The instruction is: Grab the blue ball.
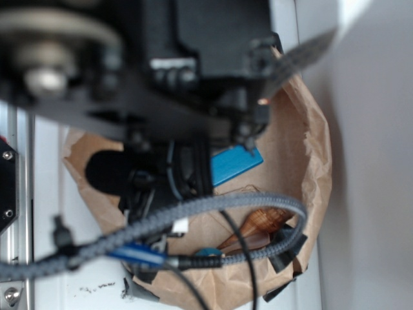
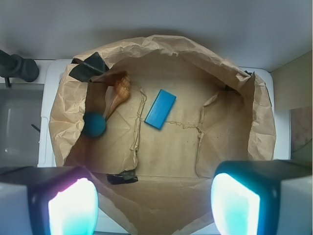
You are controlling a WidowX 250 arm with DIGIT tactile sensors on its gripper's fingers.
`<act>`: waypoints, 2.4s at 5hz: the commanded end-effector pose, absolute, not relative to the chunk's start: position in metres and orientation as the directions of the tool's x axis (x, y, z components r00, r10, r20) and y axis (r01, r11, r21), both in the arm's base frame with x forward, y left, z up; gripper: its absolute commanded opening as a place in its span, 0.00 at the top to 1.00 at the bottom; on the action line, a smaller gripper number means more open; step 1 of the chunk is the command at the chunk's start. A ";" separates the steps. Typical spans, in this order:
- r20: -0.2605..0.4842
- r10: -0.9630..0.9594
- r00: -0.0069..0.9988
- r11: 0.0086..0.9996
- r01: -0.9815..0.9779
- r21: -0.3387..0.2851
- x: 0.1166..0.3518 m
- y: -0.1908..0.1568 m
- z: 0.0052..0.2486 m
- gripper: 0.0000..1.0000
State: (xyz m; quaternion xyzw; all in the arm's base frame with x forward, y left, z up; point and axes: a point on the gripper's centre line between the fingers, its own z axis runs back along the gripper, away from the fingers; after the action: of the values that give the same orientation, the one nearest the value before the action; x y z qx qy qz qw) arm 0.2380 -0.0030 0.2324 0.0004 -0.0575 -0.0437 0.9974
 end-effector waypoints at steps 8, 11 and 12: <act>0.184 -0.976 0.116 0.150 0.972 0.181 0.287 -0.002 0.103 0.00; 0.169 -0.981 -0.095 -0.067 0.984 0.165 0.269 -0.046 0.101 0.00; 0.163 -0.972 -0.171 -0.145 0.976 0.160 0.273 -0.061 0.083 0.00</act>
State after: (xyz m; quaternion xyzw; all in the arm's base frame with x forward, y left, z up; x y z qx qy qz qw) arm 0.2708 -0.0498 0.0676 -0.0332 -0.0888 -0.7406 0.6653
